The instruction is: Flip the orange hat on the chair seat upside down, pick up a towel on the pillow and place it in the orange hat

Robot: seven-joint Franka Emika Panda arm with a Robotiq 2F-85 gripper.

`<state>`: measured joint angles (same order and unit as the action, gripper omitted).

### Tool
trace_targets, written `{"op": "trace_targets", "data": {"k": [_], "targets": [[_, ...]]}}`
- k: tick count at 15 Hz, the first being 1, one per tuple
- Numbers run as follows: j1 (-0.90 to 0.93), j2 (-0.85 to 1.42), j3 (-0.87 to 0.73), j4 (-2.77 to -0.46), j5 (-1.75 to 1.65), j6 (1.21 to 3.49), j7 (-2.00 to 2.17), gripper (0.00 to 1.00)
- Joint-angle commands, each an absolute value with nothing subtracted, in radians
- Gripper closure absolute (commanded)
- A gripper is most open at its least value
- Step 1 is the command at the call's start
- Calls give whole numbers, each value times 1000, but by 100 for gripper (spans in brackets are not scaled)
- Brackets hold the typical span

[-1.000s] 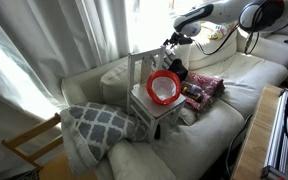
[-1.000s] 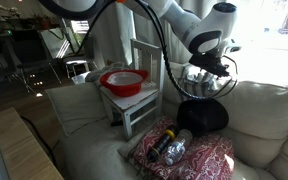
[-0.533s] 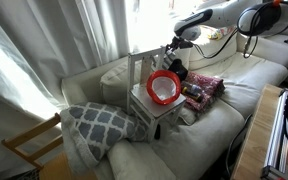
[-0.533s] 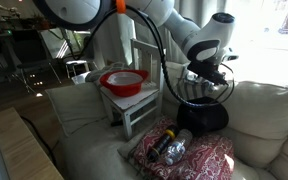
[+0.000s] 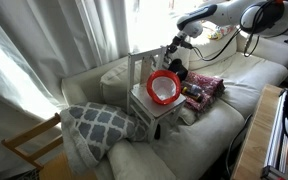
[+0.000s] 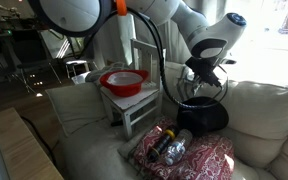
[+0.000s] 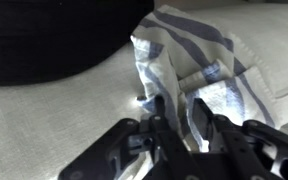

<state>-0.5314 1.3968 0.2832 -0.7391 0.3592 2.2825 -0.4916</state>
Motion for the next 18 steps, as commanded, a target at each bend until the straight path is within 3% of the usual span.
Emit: {"op": "trace_targets", "data": {"k": [1,2,9,18], "targets": [[-587,1394,363,-706,416,2185,-538,95],[-603,1383,386,-707,431,2165,-549,100],[-705,1301,503,-748,510,2013,-602,99],[-729,954,457,-1033,445,2080,-607,99]]}}
